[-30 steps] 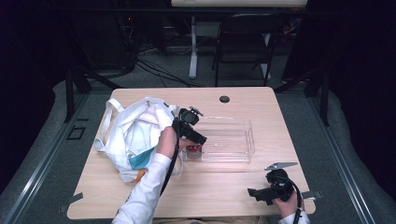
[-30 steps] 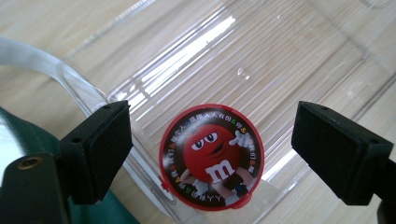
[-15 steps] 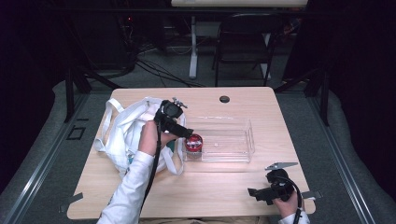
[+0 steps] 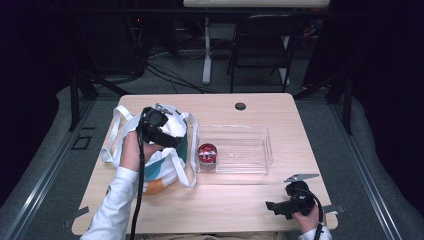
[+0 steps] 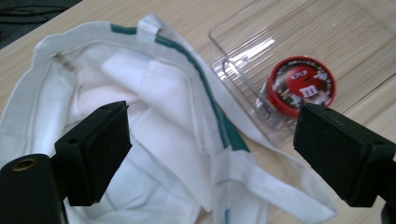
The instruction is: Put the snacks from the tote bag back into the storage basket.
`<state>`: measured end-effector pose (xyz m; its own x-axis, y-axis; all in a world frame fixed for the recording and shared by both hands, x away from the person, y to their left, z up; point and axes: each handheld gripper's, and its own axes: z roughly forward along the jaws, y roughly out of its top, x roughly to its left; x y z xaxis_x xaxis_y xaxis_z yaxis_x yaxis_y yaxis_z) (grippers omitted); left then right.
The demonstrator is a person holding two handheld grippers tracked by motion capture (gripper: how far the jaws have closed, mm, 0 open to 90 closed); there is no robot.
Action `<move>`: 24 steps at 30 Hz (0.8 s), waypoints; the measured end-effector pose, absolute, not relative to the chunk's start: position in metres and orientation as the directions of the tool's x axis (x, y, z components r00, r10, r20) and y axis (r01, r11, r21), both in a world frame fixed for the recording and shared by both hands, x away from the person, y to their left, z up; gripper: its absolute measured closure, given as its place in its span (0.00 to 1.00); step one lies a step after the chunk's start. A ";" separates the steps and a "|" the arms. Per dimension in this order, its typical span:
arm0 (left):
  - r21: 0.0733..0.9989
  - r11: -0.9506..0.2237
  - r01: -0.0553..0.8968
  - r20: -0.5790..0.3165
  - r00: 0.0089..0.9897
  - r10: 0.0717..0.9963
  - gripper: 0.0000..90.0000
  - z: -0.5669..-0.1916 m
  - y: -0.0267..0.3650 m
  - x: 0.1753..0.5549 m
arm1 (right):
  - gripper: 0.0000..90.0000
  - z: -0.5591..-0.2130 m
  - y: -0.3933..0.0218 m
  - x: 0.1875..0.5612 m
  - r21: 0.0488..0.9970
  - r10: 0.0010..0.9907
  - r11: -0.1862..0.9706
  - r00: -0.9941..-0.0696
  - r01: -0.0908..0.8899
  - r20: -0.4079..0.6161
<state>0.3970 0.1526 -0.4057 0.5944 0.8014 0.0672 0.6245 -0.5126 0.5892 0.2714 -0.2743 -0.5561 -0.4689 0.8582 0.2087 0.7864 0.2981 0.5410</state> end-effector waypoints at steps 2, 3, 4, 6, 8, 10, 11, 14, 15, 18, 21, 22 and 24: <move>0.589 -0.504 0.632 0.063 0.585 0.808 0.12 -0.406 0.161 0.396 | 0.02 -0.556 -0.274 0.271 0.543 0.858 0.298 -0.469 0.785 0.207; 0.589 -0.504 0.632 0.063 0.585 0.808 0.12 -0.406 0.161 0.396 | 0.02 -0.556 -0.274 0.271 0.543 0.858 0.298 -0.469 0.785 0.207; 0.588 -0.498 0.637 0.061 0.579 0.813 0.12 -0.407 0.165 0.395 | 0.02 -0.556 -0.274 0.271 0.542 0.859 0.298 -0.469 0.786 0.207; 0.586 -0.495 0.642 0.065 0.572 0.818 0.11 -0.409 0.172 0.393 | 0.02 -0.556 -0.274 0.272 0.541 0.858 0.298 -0.469 0.786 0.208; 0.585 -0.486 0.649 0.067 0.558 0.827 0.09 -0.412 0.178 0.390 | 0.02 -0.556 -0.274 0.272 0.542 0.858 0.297 -0.469 0.786 0.210; 0.590 -0.472 0.656 0.065 0.543 0.837 0.09 -0.416 0.183 0.388 | 0.02 -0.557 -0.274 0.272 0.541 0.858 0.297 -0.469 0.787 0.210; 0.584 -0.469 0.662 0.063 0.540 0.840 0.08 -0.422 0.188 0.386 | 0.02 -0.557 -0.274 0.272 0.540 0.858 0.297 -0.468 0.787 0.210; 0.578 -0.457 0.676 0.056 0.526 0.849 0.05 -0.430 0.195 0.383 | 0.02 -0.557 -0.274 0.272 0.540 0.858 0.299 -0.469 0.787 0.208; 0.578 -0.457 0.676 0.056 0.526 0.849 0.04 -0.430 0.195 0.383 | 0.02 -0.557 -0.274 0.272 0.539 0.858 0.299 -0.469 0.787 0.208; 0.582 -0.440 0.684 0.055 0.507 0.860 0.03 -0.441 0.202 0.378 | 0.02 -0.557 -0.274 0.272 0.539 0.859 0.299 -0.468 0.787 0.208; 0.580 -0.421 0.697 0.040 0.492 0.870 0.01 -0.454 0.210 0.374 | 0.02 -0.557 -0.274 0.272 0.540 0.858 0.299 -0.469 0.787 0.208; 0.581 -0.408 0.704 0.028 0.484 0.875 0.01 -0.458 0.213 0.373 | 0.02 -0.557 -0.274 0.272 0.540 0.858 0.299 -0.469 0.787 0.208; 0.575 -0.392 0.718 0.012 0.472 0.882 0.01 -0.468 0.217 0.373 | 0.02 -0.557 -0.273 0.272 0.545 0.858 0.296 -0.470 0.784 0.210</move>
